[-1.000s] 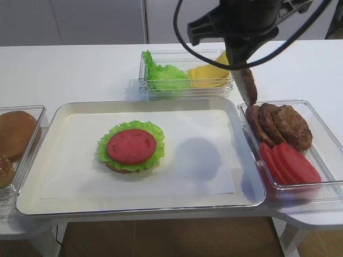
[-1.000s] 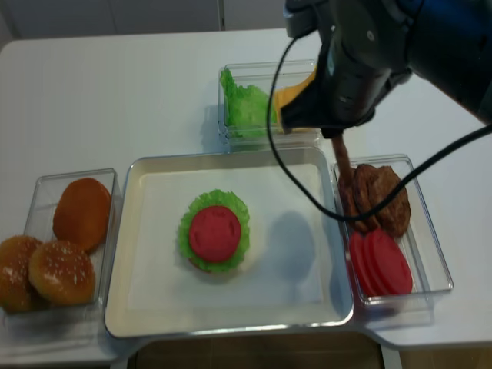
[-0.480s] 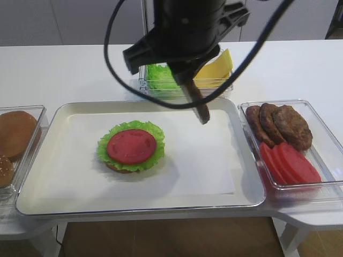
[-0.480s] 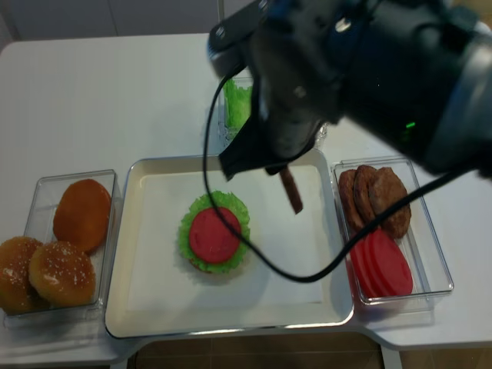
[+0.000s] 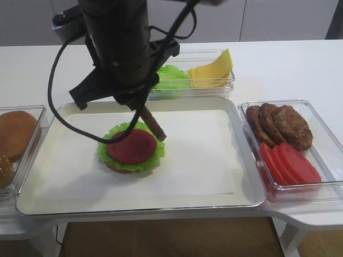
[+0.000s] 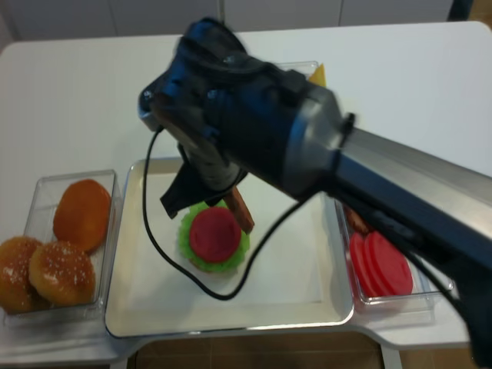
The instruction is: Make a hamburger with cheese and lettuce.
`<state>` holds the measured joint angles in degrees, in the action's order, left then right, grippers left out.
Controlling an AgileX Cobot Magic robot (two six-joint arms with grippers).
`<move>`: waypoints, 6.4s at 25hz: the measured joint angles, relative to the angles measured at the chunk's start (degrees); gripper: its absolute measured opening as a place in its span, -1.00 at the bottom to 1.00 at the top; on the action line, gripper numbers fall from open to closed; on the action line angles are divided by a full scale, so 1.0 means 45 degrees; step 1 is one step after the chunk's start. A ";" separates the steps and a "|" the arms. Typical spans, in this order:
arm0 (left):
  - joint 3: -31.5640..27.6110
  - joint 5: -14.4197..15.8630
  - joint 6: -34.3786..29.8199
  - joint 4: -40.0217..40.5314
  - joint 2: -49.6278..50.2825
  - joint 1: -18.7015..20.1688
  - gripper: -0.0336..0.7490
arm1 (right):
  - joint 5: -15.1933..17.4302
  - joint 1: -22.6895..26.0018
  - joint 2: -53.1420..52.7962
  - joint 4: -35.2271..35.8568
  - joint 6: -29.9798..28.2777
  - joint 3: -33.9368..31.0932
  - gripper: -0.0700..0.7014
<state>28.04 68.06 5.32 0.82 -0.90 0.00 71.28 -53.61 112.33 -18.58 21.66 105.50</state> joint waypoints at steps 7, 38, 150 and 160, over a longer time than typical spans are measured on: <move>0.0000 0.0000 0.0000 0.0000 0.0000 0.0000 0.00 | -0.0024 0.0000 0.0581 0.0000 -0.0187 0.0552 -0.53; 0.0000 0.0000 0.0000 0.0000 0.0000 0.0000 0.00 | -0.0024 0.0000 0.0868 0.0079 -0.1113 0.0569 -0.53; 0.0000 0.0000 0.0000 0.0000 0.0000 0.0026 0.00 | 0.0475 1.1765 -2.4129 0.5023 -0.3912 -1.4234 0.31; 0.0000 0.0000 0.0000 0.0000 0.0000 0.0026 0.00 | 0.0501 1.1765 -2.4739 0.4940 -0.4129 -1.4572 0.31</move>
<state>28.04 68.06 5.32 0.82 -0.90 0.12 73.53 -0.67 1.00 3.65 3.08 39.93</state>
